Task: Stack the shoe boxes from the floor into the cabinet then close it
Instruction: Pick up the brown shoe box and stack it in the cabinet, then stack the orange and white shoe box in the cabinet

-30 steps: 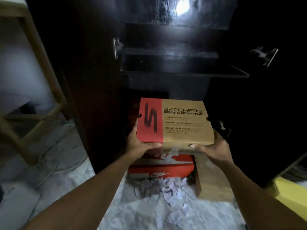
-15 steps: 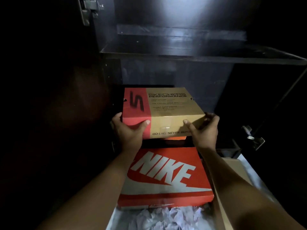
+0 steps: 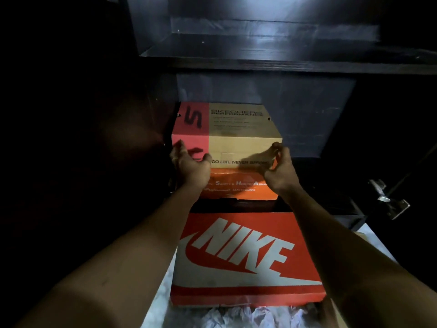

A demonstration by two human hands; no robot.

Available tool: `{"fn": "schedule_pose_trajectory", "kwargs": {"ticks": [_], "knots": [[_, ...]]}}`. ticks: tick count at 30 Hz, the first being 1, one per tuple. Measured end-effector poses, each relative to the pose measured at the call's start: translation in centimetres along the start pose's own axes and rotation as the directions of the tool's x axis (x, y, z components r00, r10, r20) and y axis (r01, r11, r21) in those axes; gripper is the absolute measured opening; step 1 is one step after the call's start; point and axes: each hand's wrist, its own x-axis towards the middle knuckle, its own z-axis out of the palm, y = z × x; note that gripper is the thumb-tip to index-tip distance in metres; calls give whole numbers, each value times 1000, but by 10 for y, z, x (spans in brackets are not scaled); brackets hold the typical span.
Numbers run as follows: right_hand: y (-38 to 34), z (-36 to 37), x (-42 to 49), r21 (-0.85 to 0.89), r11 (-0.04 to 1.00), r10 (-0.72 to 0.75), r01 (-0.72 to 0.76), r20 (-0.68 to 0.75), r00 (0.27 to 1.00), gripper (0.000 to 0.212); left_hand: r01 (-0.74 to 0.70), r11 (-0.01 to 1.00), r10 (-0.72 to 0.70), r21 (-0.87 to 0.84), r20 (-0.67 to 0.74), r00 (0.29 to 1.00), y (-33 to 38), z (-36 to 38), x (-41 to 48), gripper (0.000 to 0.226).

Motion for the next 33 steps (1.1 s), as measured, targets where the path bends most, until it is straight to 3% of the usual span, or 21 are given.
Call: {"fn": "schedule_pose_trajectory", "kwargs": {"ticks": [5, 9, 13, 16, 18, 21, 24, 28, 30, 33], "knots": [[8, -17, -5, -31, 999, -29, 31, 87, 996, 66, -4, 998, 2, 57, 32, 999, -3, -2, -8, 90], [12, -40, -47, -19, 996, -88, 89, 56, 995, 60, -61, 993, 52, 97, 96, 994, -35, -15, -45, 95], [59, -63, -127, -136, 987, 87, -84, 13, 996, 95, 4, 996, -26, 94, 232, 972, -93, -44, -119, 118], [92, -68, -180, -48, 987, 156, -152, 86, 984, 99, -5, 993, -31, 118, 305, 952, -131, -70, -160, 108], [107, -64, -209, 20, 981, 187, -191, 117, 975, 113, -23, 989, -24, 148, 303, 953, -157, -85, -181, 105], [125, -61, -232, 7, 984, 177, -178, 69, 982, 135, 106, 987, -136, 119, 283, 949, -187, -103, -201, 129], [130, -60, -230, -17, 986, 168, -167, 119, 979, 143, 255, 967, -247, 24, 341, 907, -197, -108, -207, 140], [128, -60, -217, -70, 964, 266, -257, 250, 931, 131, 323, 943, -275, -73, 370, 887, -204, -107, -198, 153], [129, -62, -210, -135, 944, 328, -301, 292, 898, 117, 335, 942, -296, -31, 396, 869, -201, -107, -192, 156], [134, -62, -206, -186, 932, 353, -310, 287, 891, 126, 301, 953, -261, -44, 387, 884, -190, -102, -190, 134]]}}
